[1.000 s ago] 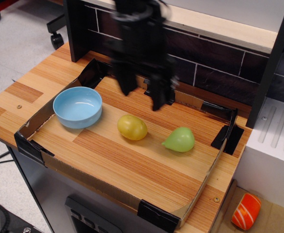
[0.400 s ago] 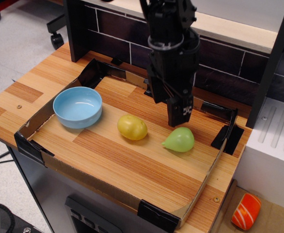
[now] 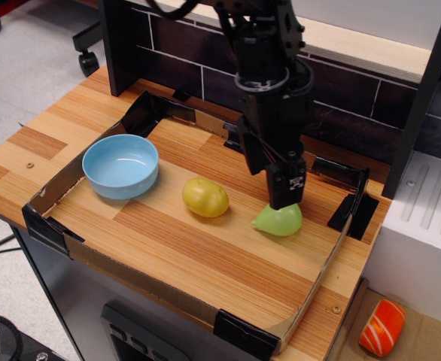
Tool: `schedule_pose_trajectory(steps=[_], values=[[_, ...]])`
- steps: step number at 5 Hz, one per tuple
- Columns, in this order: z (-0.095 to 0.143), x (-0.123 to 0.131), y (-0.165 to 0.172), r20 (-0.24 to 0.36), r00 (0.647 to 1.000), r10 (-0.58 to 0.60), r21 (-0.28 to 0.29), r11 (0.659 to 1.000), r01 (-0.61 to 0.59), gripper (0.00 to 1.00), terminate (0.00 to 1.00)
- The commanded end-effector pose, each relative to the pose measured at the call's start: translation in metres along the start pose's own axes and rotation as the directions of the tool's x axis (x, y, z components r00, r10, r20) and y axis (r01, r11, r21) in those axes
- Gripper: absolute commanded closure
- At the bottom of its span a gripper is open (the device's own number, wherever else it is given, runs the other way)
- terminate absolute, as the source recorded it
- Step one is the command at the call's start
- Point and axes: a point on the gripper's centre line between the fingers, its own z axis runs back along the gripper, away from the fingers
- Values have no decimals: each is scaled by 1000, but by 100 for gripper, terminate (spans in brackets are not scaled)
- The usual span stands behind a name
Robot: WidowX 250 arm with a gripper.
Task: Put pear in bowl
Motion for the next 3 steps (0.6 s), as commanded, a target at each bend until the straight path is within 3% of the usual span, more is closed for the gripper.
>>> schedule_pose_trajectory(steps=[1,2,3], values=[[-11,10,-12,-28,999,-37,0,999,37,0,0],[-19,5,-15,-52,997,-57,6,998,57,0,0],[-26,2,-19,-76,994,-75,2,997,75,100,0]])
